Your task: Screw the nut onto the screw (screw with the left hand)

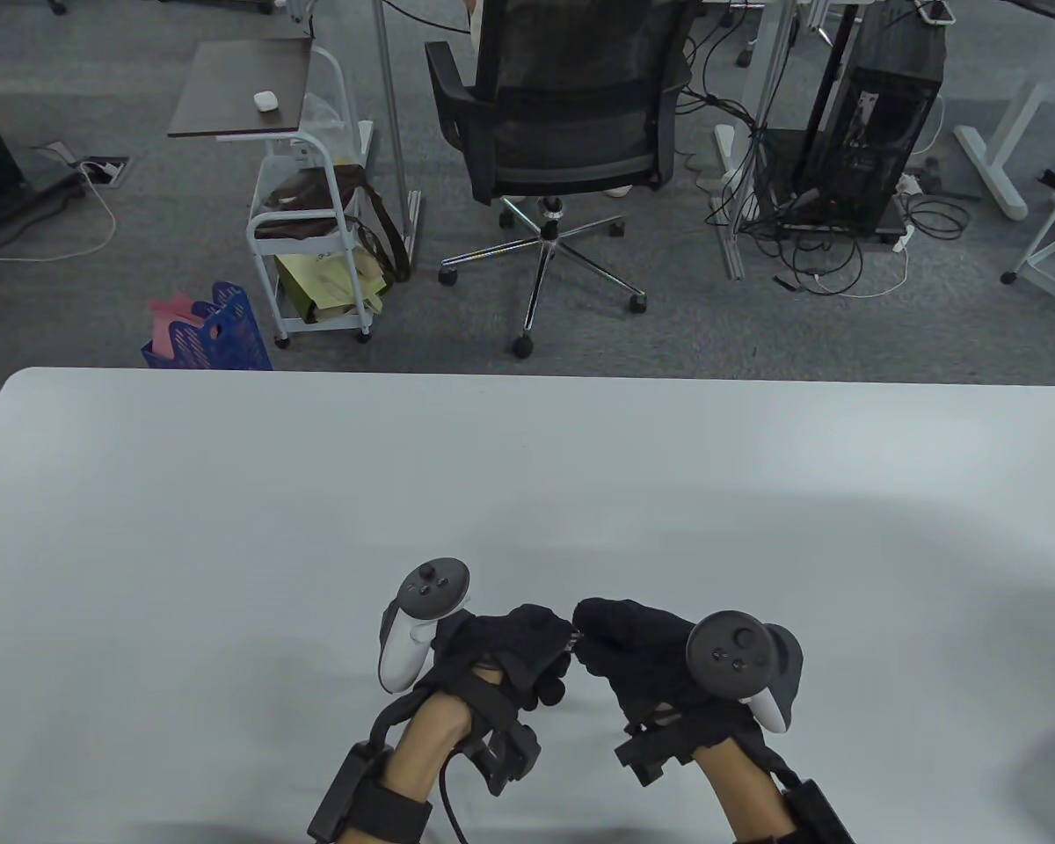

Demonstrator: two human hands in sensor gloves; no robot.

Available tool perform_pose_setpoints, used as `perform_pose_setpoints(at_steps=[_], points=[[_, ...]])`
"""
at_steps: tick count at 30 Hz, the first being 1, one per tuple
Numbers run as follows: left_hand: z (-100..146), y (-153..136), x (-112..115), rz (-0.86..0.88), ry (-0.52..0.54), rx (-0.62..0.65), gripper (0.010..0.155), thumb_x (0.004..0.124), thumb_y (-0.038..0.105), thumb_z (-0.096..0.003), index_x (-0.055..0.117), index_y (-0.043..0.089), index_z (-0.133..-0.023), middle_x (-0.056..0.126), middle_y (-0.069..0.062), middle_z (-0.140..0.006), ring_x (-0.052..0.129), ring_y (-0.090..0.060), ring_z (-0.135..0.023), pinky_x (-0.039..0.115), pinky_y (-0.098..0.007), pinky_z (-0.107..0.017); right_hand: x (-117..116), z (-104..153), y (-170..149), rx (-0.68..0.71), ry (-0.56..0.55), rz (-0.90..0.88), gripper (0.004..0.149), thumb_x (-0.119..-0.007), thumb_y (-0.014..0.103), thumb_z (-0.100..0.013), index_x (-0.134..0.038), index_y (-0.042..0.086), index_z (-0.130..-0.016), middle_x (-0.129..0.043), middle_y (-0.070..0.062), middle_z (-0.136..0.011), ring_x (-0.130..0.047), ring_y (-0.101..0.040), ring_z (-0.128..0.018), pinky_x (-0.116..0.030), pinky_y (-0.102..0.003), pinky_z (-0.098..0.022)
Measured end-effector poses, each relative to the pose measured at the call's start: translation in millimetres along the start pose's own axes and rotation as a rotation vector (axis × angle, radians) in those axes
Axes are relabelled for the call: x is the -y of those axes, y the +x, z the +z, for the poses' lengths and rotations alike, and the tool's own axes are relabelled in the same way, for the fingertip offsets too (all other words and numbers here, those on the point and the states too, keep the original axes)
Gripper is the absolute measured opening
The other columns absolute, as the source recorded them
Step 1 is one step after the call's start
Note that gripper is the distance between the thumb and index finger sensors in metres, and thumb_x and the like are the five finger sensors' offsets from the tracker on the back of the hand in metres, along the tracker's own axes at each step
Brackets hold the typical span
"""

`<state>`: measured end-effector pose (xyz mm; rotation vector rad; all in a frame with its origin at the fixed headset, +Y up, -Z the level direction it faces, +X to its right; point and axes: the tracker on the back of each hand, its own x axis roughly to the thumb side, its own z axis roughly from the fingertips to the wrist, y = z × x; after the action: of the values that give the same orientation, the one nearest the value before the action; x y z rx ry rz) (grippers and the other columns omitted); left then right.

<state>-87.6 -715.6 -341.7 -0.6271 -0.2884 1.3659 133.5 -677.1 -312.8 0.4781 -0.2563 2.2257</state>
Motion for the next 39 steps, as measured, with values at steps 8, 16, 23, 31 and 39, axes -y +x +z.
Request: perform_pose_setpoints(at_steps=[8,16,23,31,39], points=[[-0.7,-8.3,-2.0,0.067,-0.017,-0.018,0.064,0.068,0.043,-0.0464,0.073,0.001,-0.094,0.078,-0.032,-0.084,0.09,-0.048,-0.054,0.072,-0.058,-0.041,1.4,0.9,0.9,0.011,-0.028,0.011,0.043,-0.098,0.029,-0.031,-0.091,0.017,-0.071,-0.103,-0.008,-0.065,-0.117,-0.023,-0.036,-0.104,-0.038,-0.027],[-0.7,-3.8,-1.3,0.011,-0.023,0.004,0.057,0.07,0.036,-0.0467,0.066,0.004,-0.094,0.075,-0.027,-0.084,0.089,-0.044,-0.055,0.072,-0.055,-0.041,1.2,0.9,1.0,0.008,-0.024,0.012,0.042,-0.097,0.029,-0.031,-0.091,0.017,-0.071,-0.103,-0.008,-0.065,-0.117,-0.023,-0.036,-0.104,-0.038,-0.028],[-0.6,-4.2,0.0,-0.005,0.036,-0.008,0.057,0.07,0.039,-0.0458,0.077,0.001,-0.088,0.082,-0.029,-0.078,0.092,-0.046,-0.05,0.073,-0.057,-0.038,0.4,1.3,1.2,0.011,-0.023,0.019,0.043,-0.097,0.03,-0.031,-0.091,0.018,-0.072,-0.103,-0.008,-0.066,-0.117,-0.023,-0.037,-0.104,-0.038,-0.028],[-1.1,-6.2,0.4,0.02,-0.008,0.005,0.066,0.068,0.042,-0.0468,0.06,0.003,-0.1,0.074,-0.028,-0.086,0.089,-0.044,-0.056,0.072,-0.055,-0.042,1.1,1.9,3.6,0.028,-0.035,0.054,0.042,-0.097,0.029,-0.031,-0.091,0.018,-0.071,-0.103,-0.007,-0.066,-0.117,-0.023,-0.037,-0.103,-0.038,-0.028],[-0.7,-2.7,-0.4,-0.001,0.024,-0.001,0.055,0.07,0.038,-0.0456,0.074,0.001,-0.087,0.081,-0.029,-0.078,0.091,-0.045,-0.049,0.073,-0.056,-0.038,0.1,1.8,3.2,0.013,-0.03,0.033,0.044,-0.097,0.031,-0.03,-0.091,0.018,-0.072,-0.103,-0.007,-0.065,-0.117,-0.022,-0.036,-0.103,-0.039,-0.028]])
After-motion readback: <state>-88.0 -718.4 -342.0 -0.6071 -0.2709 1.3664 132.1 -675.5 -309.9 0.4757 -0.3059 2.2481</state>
